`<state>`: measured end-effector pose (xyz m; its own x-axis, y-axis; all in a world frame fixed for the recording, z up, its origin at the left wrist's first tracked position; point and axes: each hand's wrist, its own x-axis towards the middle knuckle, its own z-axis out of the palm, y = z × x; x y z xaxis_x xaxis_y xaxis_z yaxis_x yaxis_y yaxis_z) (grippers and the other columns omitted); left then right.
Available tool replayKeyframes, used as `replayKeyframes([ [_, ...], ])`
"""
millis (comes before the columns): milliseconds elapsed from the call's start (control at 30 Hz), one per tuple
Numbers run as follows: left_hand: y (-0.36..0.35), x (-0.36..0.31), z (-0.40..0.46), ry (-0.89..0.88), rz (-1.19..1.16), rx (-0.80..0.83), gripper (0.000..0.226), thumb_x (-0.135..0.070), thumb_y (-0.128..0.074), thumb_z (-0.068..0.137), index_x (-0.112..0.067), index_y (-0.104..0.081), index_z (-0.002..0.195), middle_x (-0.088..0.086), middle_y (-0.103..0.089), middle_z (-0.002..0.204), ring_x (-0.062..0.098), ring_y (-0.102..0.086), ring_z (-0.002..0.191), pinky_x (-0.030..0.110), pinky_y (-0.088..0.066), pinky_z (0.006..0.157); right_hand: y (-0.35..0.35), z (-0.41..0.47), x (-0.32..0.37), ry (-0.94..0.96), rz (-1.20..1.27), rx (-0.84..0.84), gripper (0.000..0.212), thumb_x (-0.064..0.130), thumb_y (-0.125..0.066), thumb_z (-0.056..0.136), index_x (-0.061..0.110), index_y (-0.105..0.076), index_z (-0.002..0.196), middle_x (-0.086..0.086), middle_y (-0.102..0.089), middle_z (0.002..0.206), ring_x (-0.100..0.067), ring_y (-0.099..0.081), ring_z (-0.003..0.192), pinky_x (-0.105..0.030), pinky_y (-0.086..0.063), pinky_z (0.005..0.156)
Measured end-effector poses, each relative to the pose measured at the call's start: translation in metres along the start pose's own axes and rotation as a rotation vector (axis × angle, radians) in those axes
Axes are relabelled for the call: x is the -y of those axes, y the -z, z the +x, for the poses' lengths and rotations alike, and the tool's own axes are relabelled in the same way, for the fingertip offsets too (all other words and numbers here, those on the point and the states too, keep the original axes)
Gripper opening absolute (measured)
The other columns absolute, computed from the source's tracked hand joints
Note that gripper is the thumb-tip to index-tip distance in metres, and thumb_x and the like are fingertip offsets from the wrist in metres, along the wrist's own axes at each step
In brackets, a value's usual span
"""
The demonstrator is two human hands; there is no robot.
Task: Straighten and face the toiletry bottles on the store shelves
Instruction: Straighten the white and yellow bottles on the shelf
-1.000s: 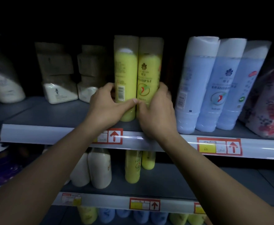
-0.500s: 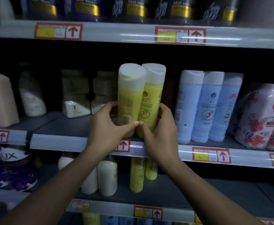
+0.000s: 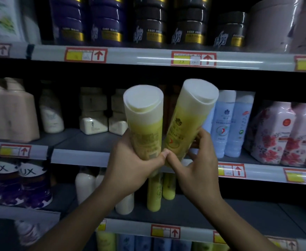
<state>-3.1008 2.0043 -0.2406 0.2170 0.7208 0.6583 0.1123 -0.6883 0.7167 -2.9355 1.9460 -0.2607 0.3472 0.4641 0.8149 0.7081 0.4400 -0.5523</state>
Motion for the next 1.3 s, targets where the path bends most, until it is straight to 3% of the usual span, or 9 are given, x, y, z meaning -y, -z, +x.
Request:
replayKeyframes([
  [133, -0.007, -0.003, -0.026, 0.082, -0.151, 0.041, 0.048, -0.016, -0.093, 0.072, -0.012, -0.063, 0.11, -0.005, -0.075, 0.088, 0.009, -0.075, 0.085, 0.021, -0.057, 0.069, 0.019, -0.026, 0.003, -0.076, 0.044, 0.061, 0.064, 0.036, -0.085, 0.08, 0.038, -0.045, 0.13, 0.013, -0.065, 0.115, -0.002, -0.065, 0.107, -0.016, -0.056, 0.082],
  [200, -0.011, -0.003, -0.043, 0.179, -0.229, 0.094, 0.06, -0.017, -0.094, 0.071, -0.011, -0.058, 0.118, -0.002, -0.075, 0.091, 0.013, -0.075, 0.088, 0.024, -0.059, 0.07, 0.029, -0.042, 0.0, -0.115, 0.065, 0.082, 0.062, 0.035, -0.085, 0.079, 0.044, -0.045, 0.126, 0.015, -0.068, 0.111, -0.002, -0.067, 0.103, -0.018, -0.057, 0.078],
  [333, -0.019, 0.006, -0.078, 0.499, -0.556, 0.229, 0.074, -0.008, -0.083, 0.067, -0.017, -0.051, 0.133, 0.014, -0.074, 0.11, 0.031, -0.073, 0.105, 0.056, -0.059, 0.092, 0.045, -0.077, -0.013, -0.226, 0.113, 0.13, 0.066, 0.028, -0.089, 0.079, 0.041, -0.048, 0.129, 0.015, -0.071, 0.113, -0.004, -0.071, 0.103, -0.03, -0.063, 0.08],
  [400, -0.027, 0.015, -0.094, 0.625, -0.655, 0.296, 0.069, -0.004, -0.071, 0.067, -0.015, -0.052, 0.132, 0.016, -0.072, 0.119, 0.032, -0.071, 0.111, 0.057, -0.054, 0.101, 0.052, -0.094, -0.019, -0.243, 0.076, 0.143, 0.068, 0.031, -0.09, 0.078, 0.042, -0.048, 0.13, 0.017, -0.07, 0.114, 0.0, -0.069, 0.104, -0.024, -0.06, 0.081],
  [467, -0.034, 0.023, -0.112, 0.61, -0.559, 0.386, 0.064, -0.009, -0.073, 0.076, -0.019, -0.051, 0.135, 0.009, -0.072, 0.125, 0.025, -0.07, 0.117, 0.052, -0.053, 0.105, 0.06, -0.109, -0.025, -0.25, 0.022, 0.158, 0.067, 0.033, -0.09, 0.077, 0.047, -0.046, 0.125, 0.025, -0.069, 0.112, 0.008, -0.066, 0.104, -0.011, -0.053, 0.079],
  [600, -0.046, 0.043, -0.14, 0.495, -0.282, 0.431, 0.053, -0.026, -0.083, 0.083, -0.026, -0.059, 0.13, -0.007, -0.076, 0.118, 0.012, -0.072, 0.111, 0.046, -0.057, 0.1, 0.075, -0.138, -0.039, -0.305, -0.012, 0.207, 0.067, 0.024, -0.091, 0.077, 0.047, -0.045, 0.122, 0.029, -0.066, 0.112, 0.017, -0.061, 0.105, -0.006, -0.049, 0.079],
  [833, -0.075, 0.08, -0.157, 0.435, 0.049, 0.251, 0.072, -0.059, -0.094, 0.047, -0.034, -0.064, 0.107, -0.007, -0.073, 0.102, 0.005, -0.073, 0.09, 0.039, -0.064, 0.077, 0.09, -0.177, -0.074, -0.423, -0.076, 0.326, 0.061, 0.024, -0.087, 0.082, 0.044, -0.049, 0.126, 0.024, -0.066, 0.11, -0.002, -0.067, 0.103, -0.028, -0.059, 0.08],
  [1067, -0.11, 0.108, -0.159, 0.282, 0.208, 0.23, 0.059, -0.062, -0.093, 0.051, -0.036, -0.061, 0.094, -0.014, -0.06, 0.092, -0.007, -0.062, 0.084, 0.016, -0.049, 0.063, 0.087, -0.192, -0.117, -0.531, -0.149, 0.378, 0.042, 0.025, -0.085, 0.083, 0.035, -0.054, 0.11, 0.016, -0.067, 0.097, -0.001, -0.066, 0.092, -0.037, -0.058, 0.074],
  [1300, -0.144, 0.138, -0.126, 0.284, 0.227, 0.185, 0.066, -0.074, -0.084, 0.053, -0.028, -0.067, 0.097, -0.009, -0.054, 0.094, 0.005, -0.061, 0.082, 0.038, -0.058, 0.07, 0.07, -0.155, -0.153, -0.557, -0.189, 0.429, 0.047, 0.026, -0.085, 0.083, 0.024, -0.051, 0.117, 0.008, -0.067, 0.102, -0.005, -0.066, 0.092, -0.042, -0.057, 0.074],
])
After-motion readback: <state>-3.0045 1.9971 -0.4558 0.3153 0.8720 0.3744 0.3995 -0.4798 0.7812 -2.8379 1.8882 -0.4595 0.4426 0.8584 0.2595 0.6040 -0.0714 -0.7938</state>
